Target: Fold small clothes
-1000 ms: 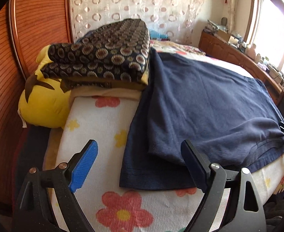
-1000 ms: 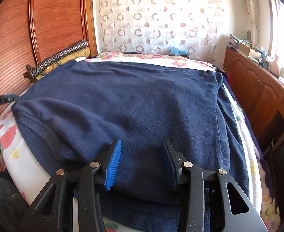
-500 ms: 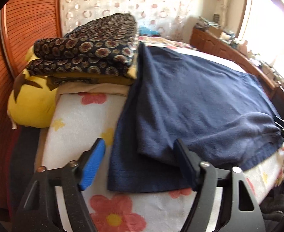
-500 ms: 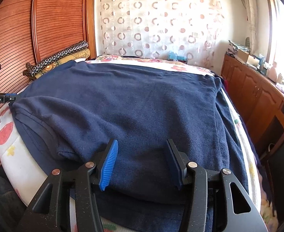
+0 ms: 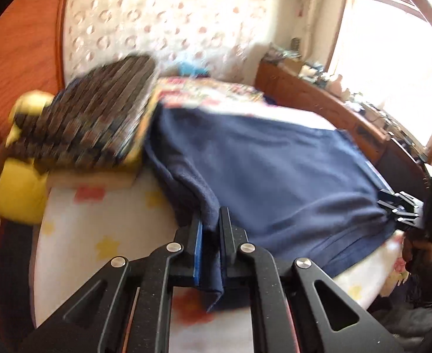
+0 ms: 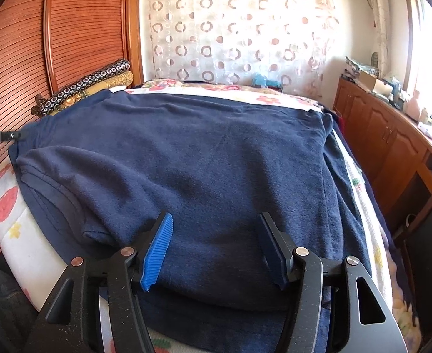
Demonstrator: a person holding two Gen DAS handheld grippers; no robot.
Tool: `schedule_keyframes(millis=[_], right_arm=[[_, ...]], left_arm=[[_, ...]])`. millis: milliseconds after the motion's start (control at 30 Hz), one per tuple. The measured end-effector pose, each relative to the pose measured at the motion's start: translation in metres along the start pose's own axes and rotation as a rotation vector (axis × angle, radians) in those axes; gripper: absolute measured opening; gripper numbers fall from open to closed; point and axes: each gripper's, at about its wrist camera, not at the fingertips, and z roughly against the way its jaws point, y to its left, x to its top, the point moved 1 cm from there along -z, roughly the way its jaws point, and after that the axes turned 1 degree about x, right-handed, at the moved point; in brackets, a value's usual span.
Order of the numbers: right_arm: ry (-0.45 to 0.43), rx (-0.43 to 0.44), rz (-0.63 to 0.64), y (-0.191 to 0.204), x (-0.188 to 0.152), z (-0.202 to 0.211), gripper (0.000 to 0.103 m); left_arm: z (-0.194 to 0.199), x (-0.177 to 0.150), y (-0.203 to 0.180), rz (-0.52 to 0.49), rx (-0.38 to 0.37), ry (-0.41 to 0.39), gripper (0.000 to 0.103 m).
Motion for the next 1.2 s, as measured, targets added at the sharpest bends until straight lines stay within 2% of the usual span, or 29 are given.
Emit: schedule_keyframes(millis=[233, 467, 700, 833, 900, 967, 1100, 1167, 1200], right_arm=[[-0.013, -0.022, -0.004, -0.012, 0.009, 0.021, 0.061], [-0.030, -0.010, -0.023, -0.027, 0.003, 0.037, 0.061], [-0.041, -0.018, -0.050, -0.037, -0.005, 0.041, 0.061], [-0.053, -0.018, -0.064, -0.041, -0.004, 0.045, 0.061], [-0.056, -0.009, -0.068, -0.038, -0.003, 0.047, 0.061], [-0.058, 0.001, -0.062, -0.035, -0.002, 0.045, 0.061], [-0.059, 0.016, -0.040, -0.029, 0.000, 0.041, 0.061], [-0.061, 0.028, -0.031, -0.024, 0.003, 0.038, 0.061], [-0.061, 0.033, -0.027, -0.022, 0.004, 0.036, 0.061]], left_arm=[[-0.001, 0.039, -0.074, -0.095, -0.134, -0.078, 0.009], [-0.015, 0.066, -0.127, -0.174, -0.240, -0.080, 0.008], [-0.009, 0.096, -0.173, -0.269, -0.318, -0.091, 0.008], [0.001, 0.094, -0.194, -0.312, -0.336, -0.100, 0.008], [-0.004, 0.089, -0.197, -0.317, -0.332, -0.064, 0.009], [-0.007, 0.080, -0.194, -0.321, -0.349, -0.038, 0.032], [-0.011, 0.069, -0.184, -0.304, -0.293, -0.031, 0.053], [-0.010, 0.064, -0.176, -0.286, -0.271, -0.038, 0.070], [-0.010, 0.063, -0.172, -0.276, -0.263, -0.040, 0.072]])
